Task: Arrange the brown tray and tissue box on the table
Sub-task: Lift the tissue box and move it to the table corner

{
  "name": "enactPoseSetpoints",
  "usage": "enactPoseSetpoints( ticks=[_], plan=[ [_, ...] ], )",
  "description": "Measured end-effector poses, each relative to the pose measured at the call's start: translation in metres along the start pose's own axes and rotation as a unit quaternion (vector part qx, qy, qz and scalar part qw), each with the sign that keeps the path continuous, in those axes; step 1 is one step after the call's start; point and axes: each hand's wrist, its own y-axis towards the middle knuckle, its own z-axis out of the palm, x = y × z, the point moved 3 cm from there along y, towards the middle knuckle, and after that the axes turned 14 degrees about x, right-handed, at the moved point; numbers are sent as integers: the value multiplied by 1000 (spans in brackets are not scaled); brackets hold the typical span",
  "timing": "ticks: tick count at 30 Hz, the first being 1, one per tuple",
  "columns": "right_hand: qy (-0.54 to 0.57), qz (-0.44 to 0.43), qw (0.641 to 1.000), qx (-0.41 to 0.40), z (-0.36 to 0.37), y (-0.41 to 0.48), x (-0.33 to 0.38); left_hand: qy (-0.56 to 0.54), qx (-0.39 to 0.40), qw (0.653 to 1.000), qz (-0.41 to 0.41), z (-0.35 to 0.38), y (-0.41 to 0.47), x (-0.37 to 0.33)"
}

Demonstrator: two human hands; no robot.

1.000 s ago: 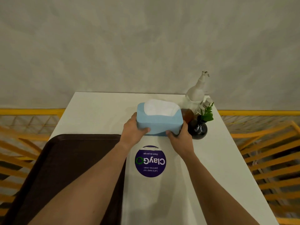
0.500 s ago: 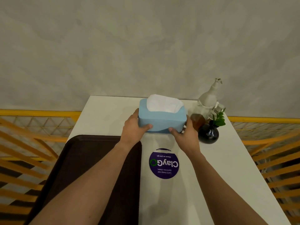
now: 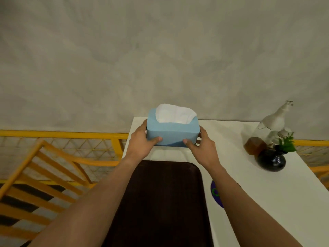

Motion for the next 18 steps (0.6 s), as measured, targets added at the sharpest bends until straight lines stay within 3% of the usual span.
enactPoseSetpoints(
  ticks=[4,18],
  plan=[
    [-2,8,1000,12,63,29,29,0,-2,1000,-9,-61,9,46],
    [-23,56,997,53,107,31,3,-20,27,999,-16,-58,5,103]
  ],
)
